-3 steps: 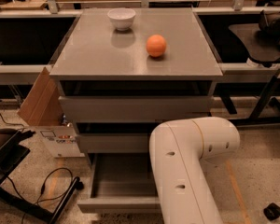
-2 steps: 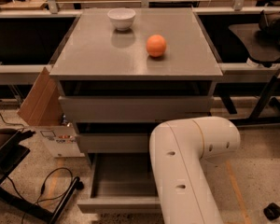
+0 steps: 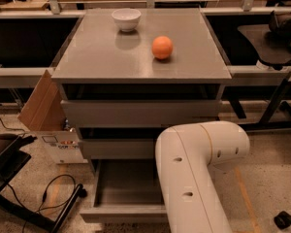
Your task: Open bottom drawer
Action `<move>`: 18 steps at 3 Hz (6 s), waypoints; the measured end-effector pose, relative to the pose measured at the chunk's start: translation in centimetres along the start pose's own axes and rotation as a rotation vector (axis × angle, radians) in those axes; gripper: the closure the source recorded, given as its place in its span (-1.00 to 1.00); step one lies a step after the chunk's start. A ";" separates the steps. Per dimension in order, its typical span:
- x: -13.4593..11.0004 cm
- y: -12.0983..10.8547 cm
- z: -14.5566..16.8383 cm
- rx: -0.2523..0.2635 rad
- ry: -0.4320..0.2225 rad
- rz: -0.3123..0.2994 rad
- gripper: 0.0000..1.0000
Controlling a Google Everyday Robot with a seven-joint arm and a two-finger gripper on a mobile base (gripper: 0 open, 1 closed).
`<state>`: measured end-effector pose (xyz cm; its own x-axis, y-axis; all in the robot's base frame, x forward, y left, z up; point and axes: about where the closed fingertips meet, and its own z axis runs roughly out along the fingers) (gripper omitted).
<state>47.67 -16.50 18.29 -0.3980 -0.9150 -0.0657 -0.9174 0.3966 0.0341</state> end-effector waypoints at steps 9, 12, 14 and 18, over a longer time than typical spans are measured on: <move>-6.7 -6.9 -7.8 0.226 -0.266 -0.319 1.00; -3.3 -12.9 -7.1 0.309 -0.193 -0.211 1.00; -8.3 -12.2 -0.8 0.280 -0.207 -0.311 1.00; -4.0 -5.2 6.5 0.130 -0.205 -0.198 1.00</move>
Offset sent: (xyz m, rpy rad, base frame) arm 0.0000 0.0000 0.0000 0.0000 0.0000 0.0000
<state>54.03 -14.43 11.91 -0.1922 -0.9467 -0.2584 -0.9649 0.2304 -0.1264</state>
